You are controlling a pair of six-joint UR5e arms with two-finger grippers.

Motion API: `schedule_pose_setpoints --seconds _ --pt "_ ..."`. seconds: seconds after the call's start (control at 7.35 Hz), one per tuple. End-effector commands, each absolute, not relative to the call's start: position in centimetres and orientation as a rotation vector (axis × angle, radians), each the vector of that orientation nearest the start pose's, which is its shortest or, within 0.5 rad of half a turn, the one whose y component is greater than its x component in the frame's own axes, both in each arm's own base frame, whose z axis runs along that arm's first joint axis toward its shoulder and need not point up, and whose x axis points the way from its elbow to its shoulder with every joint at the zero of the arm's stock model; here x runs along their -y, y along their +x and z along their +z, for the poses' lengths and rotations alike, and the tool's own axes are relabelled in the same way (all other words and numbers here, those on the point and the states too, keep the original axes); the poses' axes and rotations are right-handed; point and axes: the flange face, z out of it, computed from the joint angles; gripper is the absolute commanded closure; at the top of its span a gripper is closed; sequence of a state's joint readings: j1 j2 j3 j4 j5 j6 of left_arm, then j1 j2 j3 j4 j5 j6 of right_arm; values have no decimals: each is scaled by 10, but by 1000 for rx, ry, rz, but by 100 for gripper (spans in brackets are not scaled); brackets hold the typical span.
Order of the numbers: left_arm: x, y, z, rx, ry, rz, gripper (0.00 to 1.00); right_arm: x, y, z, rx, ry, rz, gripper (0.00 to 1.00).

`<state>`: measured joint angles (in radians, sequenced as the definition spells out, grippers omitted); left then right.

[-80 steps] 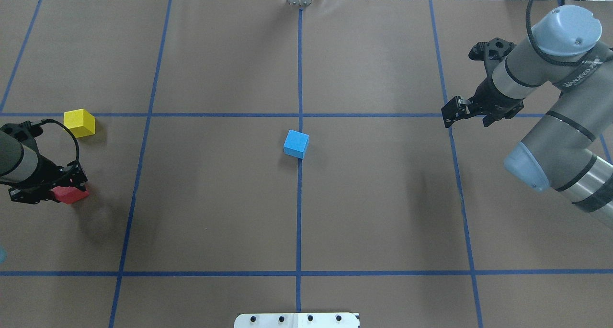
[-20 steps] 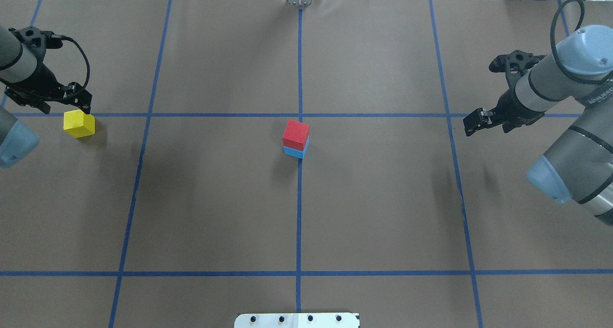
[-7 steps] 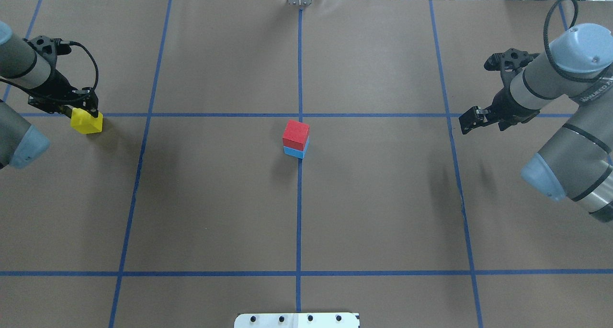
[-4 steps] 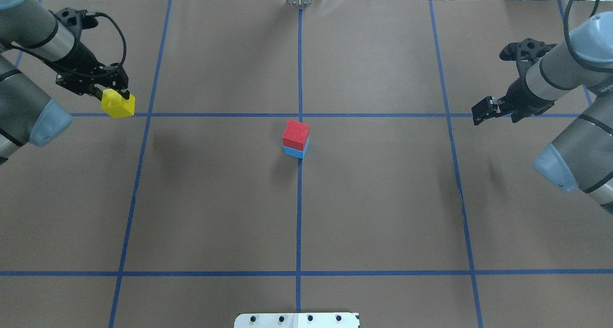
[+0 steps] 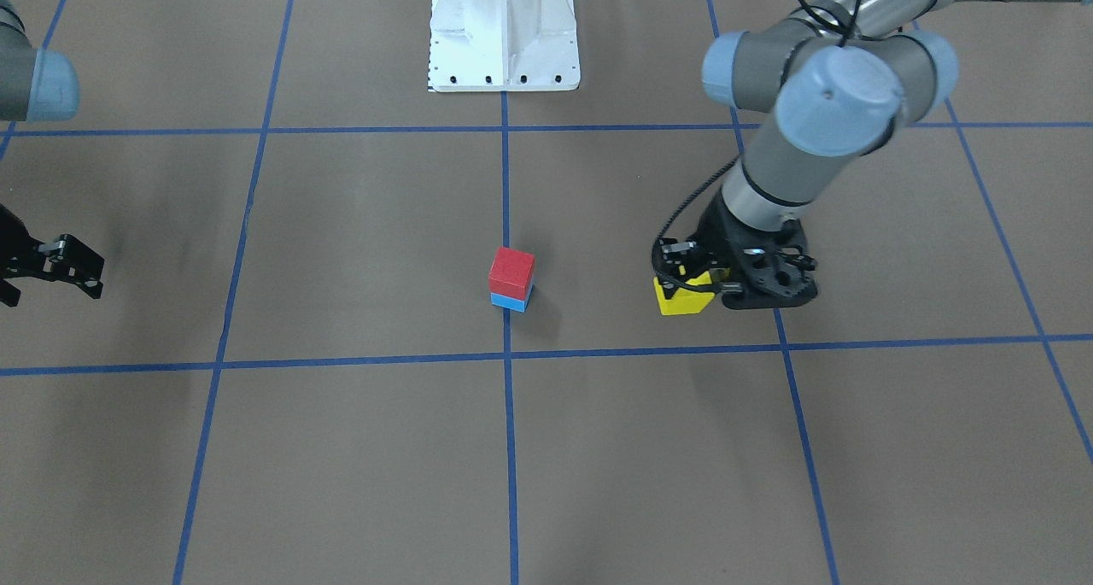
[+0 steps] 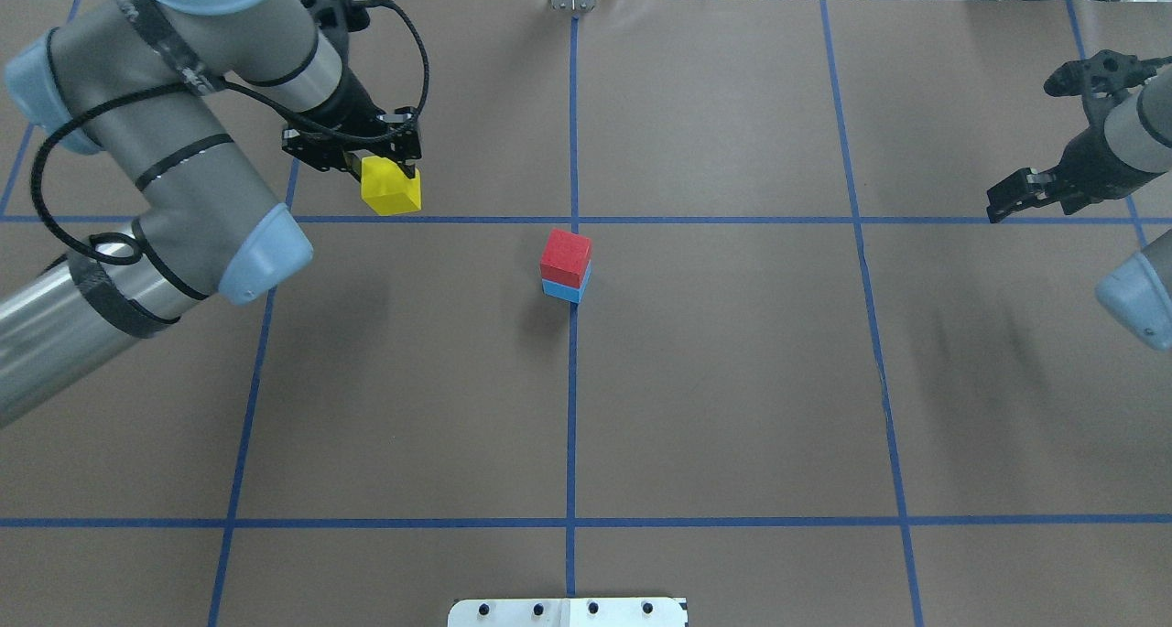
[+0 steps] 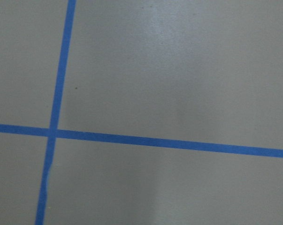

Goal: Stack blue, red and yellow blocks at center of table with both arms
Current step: 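Carry the yellow cube with the left gripper over the red cube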

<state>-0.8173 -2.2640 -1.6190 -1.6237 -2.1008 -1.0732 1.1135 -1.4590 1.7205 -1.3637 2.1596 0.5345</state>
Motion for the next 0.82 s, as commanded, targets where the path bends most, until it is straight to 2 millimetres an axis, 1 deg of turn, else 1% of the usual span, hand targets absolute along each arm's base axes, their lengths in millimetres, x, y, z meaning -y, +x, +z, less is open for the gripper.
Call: schedule_pose_setpoints --seconds 0.0,0.14,0.27,0.41,0.54,0.68 --pt "538 467 146 -914 103 -42 100 532 -128 551 771 92 -113 0" --pt "539 488 131 -908 96 -32 100 532 -105 571 818 80 -154 0" --pt "536 515 115 -899 86 -33 100 523 -91 588 829 62 -144 0" --pt "538 528 114 -887 74 -25 100 521 -89 591 831 51 -131 0" --pt "539 541 101 -885 73 -10 100 522 -89 590 830 53 -130 0" --pt "541 544 91 -869 66 0 100 522 -90 589 831 55 -131 0"
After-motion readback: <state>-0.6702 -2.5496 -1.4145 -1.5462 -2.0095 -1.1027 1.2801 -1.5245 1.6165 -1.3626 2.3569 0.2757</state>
